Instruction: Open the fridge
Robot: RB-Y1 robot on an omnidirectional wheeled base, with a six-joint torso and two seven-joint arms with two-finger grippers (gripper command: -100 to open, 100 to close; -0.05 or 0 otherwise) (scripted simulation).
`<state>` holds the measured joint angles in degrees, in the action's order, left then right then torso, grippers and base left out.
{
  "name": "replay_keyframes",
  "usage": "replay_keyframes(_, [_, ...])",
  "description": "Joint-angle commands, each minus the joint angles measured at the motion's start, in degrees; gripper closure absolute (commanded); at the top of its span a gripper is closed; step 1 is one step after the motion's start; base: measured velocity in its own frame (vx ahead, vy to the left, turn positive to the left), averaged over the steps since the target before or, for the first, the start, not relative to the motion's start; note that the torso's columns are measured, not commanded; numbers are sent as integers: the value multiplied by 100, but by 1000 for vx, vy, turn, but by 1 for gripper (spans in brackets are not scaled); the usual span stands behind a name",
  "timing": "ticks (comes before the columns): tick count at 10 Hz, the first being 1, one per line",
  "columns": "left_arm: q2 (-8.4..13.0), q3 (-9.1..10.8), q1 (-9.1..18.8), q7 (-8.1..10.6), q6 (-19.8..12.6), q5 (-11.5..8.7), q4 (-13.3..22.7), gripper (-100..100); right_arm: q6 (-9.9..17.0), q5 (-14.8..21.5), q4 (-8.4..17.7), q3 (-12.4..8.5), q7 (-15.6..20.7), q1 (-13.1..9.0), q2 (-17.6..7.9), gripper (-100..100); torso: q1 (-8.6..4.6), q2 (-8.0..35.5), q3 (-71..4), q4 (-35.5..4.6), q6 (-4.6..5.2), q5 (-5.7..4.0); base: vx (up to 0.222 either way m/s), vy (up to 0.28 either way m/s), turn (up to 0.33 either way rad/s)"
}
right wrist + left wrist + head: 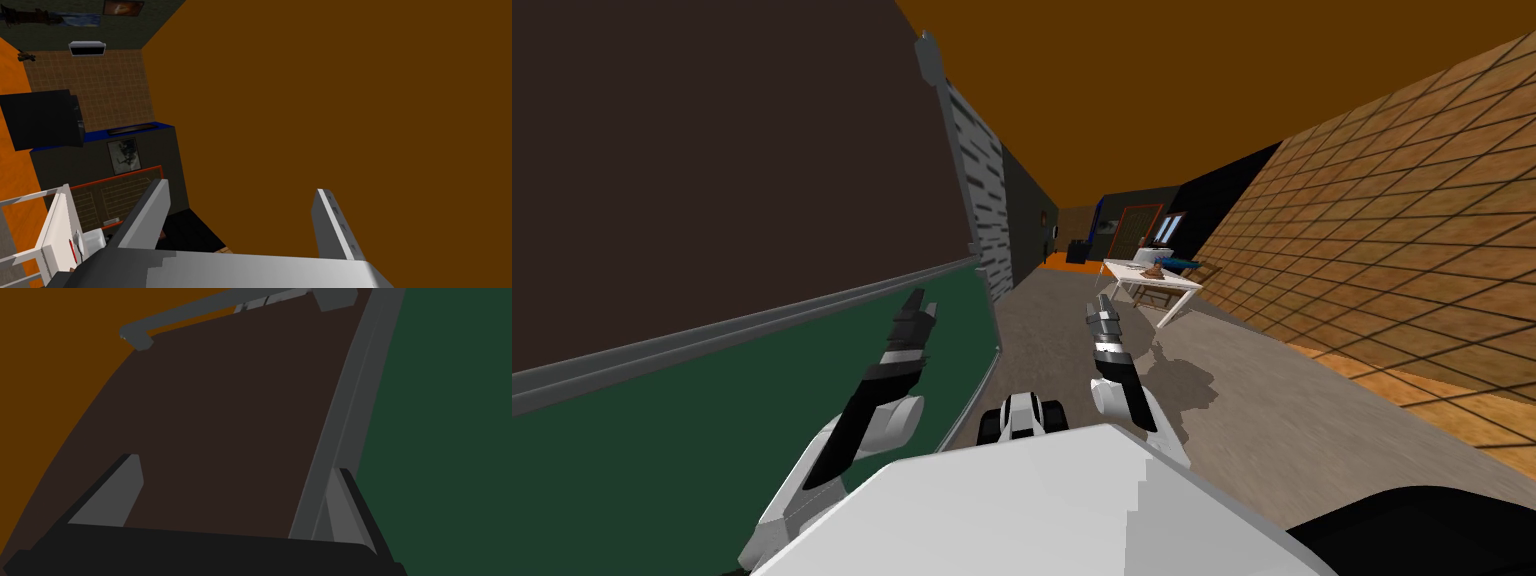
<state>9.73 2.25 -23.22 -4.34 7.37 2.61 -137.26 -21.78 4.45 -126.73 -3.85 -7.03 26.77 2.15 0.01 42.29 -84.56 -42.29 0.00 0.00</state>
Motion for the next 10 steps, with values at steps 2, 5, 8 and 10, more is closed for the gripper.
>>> replay_keyframes(2, [15, 5, 85, -45, -485, 49, -69, -100, 0, 0, 0, 0, 0, 0, 0, 0, -4, -3, -2, 1, 0, -1, 63, -22, -17])
replay_keyframes(5, [23, 3, 228, -115, -981, 125, -119, -100, 0, 0, 0, 0, 0, 0, 0, 0, 1, 3, 1, 0, 0, 0, 65, -17, -16])
replay_keyframes(8, [28, 2, 301, -151, -1365, 164, -137, -100, 0, 0, 0, 0, 0, 0, 0, 0, 0, -1, -1, 0, 0, 0, 62, -13, -14])
replay_keyframes(10, [35, 1, 375, -187, -1668, 204, -150, -100, 0, 0, 0, 0, 0, 0, 0, 0, -4, -1, -1, 1, 0, -1, 67, -22, -16])
